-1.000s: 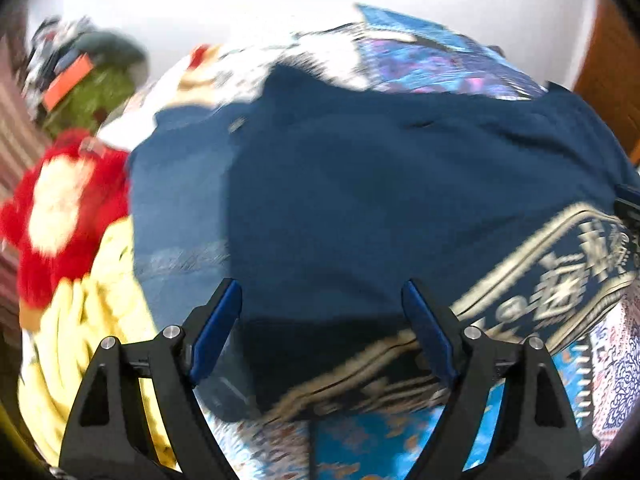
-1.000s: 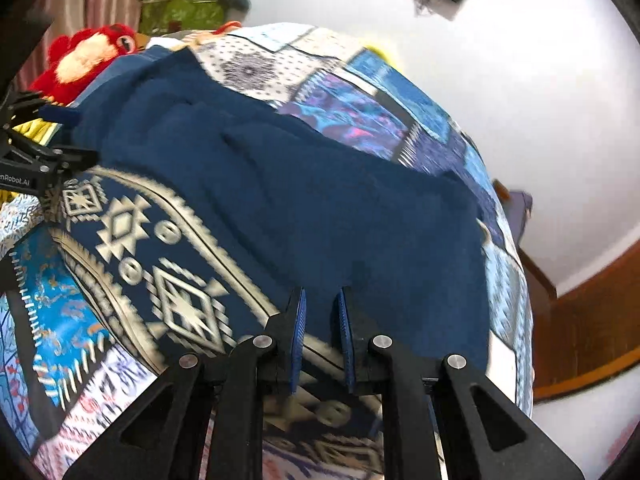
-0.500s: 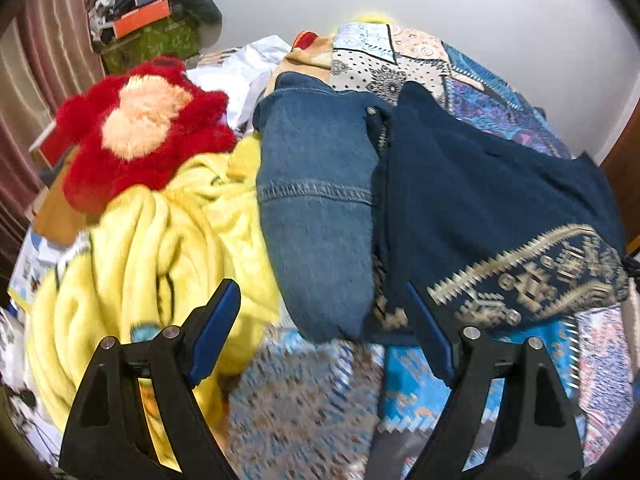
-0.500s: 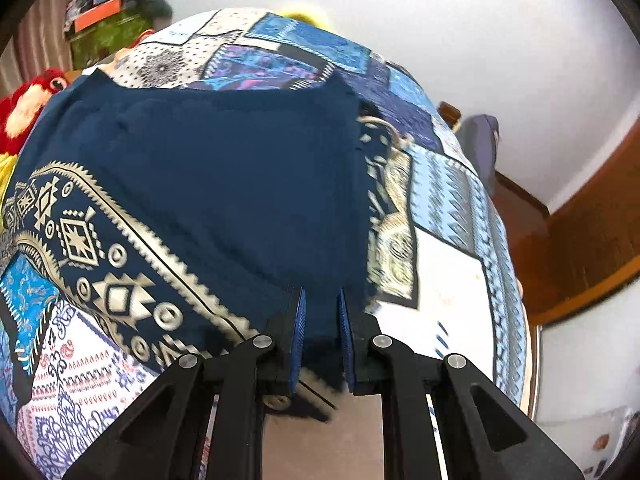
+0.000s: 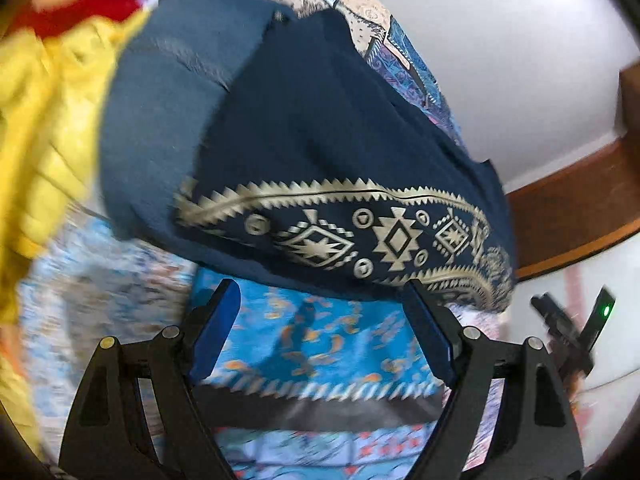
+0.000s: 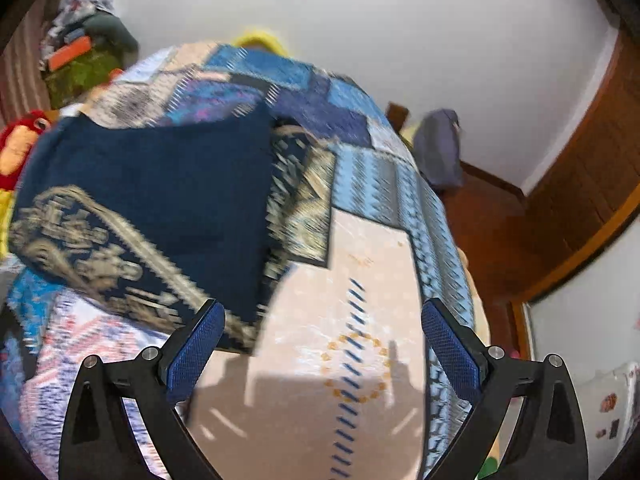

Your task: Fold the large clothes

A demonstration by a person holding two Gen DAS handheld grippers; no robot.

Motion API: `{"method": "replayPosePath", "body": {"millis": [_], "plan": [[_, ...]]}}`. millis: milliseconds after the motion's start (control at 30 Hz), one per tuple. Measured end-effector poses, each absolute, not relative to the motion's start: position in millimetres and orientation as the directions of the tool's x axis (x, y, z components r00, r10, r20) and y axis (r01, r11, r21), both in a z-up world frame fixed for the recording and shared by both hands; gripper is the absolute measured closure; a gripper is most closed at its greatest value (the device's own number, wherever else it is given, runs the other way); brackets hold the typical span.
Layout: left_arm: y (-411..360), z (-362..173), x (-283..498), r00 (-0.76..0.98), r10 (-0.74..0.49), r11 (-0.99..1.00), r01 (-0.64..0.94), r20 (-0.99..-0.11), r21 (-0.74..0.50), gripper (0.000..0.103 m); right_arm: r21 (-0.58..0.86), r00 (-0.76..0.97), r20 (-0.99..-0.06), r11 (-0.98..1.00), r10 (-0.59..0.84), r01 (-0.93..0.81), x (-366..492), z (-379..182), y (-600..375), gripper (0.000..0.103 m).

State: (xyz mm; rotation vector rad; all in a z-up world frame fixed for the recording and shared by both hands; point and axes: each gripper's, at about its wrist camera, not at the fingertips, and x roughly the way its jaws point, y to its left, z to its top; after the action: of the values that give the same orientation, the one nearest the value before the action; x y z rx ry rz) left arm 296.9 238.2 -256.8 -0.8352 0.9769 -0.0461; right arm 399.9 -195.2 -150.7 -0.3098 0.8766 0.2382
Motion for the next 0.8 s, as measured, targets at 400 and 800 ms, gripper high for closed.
{"method": "replayPosePath", "body": {"millis": [400, 800], "plan": [[241, -273, 350, 0.700, -0.335, 0.636, -0.326, -0.631, -0.700, 0.024, -0.066, 0.564, -0.788, 0.877, 0.247, -0.477, 402, -156, -127, 0.005], [235, -227, 394, 0.751, -0.063, 0.790, -0.365, -0.657, -0.493, 0.081, 0.102, 0.507, -0.793, 0.893, 0.339, -0.438, 446, -159, -92, 0.005]]}}
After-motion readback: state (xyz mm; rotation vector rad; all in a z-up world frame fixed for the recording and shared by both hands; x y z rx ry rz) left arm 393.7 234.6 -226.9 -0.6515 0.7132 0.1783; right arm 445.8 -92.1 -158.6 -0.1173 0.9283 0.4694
